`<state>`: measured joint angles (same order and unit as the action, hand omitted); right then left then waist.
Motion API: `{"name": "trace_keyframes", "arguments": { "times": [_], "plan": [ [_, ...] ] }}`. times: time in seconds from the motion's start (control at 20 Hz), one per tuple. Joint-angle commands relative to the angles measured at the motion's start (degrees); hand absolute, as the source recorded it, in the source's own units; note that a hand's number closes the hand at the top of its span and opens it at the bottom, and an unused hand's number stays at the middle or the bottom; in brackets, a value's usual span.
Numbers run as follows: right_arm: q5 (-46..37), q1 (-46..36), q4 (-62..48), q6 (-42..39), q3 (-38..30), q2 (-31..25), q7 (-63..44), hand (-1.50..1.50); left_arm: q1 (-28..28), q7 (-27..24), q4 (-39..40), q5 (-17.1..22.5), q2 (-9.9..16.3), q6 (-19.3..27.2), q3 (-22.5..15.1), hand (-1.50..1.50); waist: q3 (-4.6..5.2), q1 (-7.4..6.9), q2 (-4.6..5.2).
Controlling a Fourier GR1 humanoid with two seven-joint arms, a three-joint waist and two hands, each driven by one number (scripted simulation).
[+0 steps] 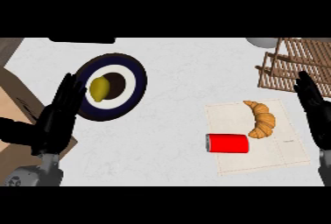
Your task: Pick the croissant from the placemat and place it in the tiered shelf
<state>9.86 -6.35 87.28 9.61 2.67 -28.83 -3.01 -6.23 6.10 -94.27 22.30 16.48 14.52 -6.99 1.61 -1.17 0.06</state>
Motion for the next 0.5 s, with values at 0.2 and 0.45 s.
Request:
{"name": "trace_keyframes", "arguments": {
  "times": [0.2,0.45],
  "plan": [
    [-9.0,-12.96,-4.91,13.15,1.83,8.56,0.41,1.5,4.65,-1.08,8.43,-7.26,8.19,-2.42,1.25,0.0,-1.63,-1.07,0.41],
    [-27.99,-5.6,-13.29,36.0,-2.83,2.77,-5.87,1.5,6.74,-0.01,8.42,-5.9,10.66,-4.85,1.99,0.0,-1.32,-0.28,0.49]
  ]
}}
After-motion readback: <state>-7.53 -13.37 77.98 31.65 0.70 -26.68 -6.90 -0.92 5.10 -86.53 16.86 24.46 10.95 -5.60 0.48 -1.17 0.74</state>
